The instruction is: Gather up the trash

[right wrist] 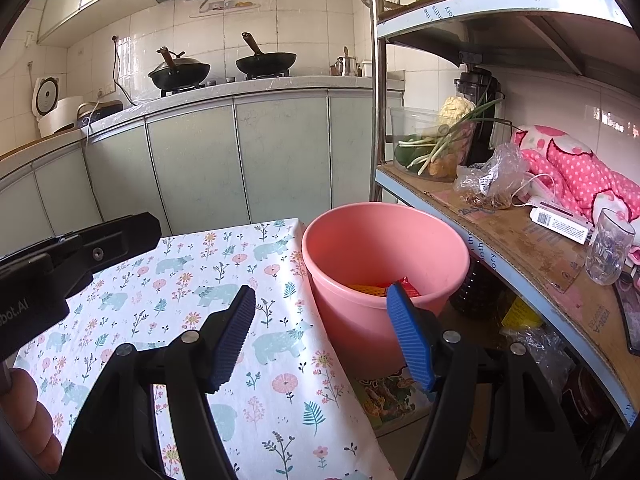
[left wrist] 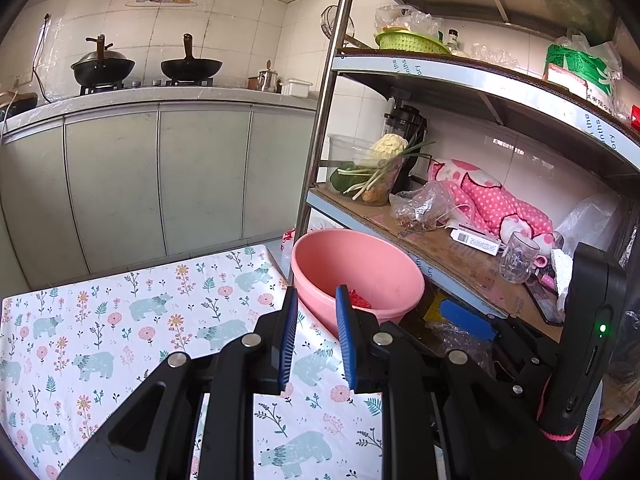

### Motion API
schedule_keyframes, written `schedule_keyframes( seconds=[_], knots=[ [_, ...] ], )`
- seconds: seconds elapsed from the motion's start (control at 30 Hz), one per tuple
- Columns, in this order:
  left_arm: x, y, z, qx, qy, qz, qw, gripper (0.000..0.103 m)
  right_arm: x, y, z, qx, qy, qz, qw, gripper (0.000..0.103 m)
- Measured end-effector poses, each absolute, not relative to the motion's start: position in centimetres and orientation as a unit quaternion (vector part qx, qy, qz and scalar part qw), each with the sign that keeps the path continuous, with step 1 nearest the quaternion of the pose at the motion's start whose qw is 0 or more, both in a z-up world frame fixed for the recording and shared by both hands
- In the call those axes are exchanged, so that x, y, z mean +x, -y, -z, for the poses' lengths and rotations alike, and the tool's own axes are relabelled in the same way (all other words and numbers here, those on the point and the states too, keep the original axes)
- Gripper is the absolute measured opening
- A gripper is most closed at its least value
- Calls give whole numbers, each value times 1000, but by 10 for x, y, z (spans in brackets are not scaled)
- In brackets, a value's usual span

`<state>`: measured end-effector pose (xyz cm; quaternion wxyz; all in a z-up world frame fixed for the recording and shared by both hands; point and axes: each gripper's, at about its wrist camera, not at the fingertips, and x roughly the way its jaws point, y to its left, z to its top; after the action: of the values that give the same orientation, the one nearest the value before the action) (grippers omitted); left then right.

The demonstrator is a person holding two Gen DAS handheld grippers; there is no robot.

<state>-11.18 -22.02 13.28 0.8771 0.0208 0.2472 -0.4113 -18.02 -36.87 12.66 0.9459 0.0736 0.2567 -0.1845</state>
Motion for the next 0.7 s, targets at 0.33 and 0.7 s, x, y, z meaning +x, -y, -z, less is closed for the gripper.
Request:
schedule_keyframes(
  seconds=[0.33, 0.7],
  knots=[
    [-113, 219, -131, 25, -247, 410, 878, 18, -180, 368, -125, 72, -260, 182, 946, 69],
    [-113, 220, -131, 25, -248, 413, 876, 18, -180, 367, -124, 70, -260, 181, 946, 69]
  ],
)
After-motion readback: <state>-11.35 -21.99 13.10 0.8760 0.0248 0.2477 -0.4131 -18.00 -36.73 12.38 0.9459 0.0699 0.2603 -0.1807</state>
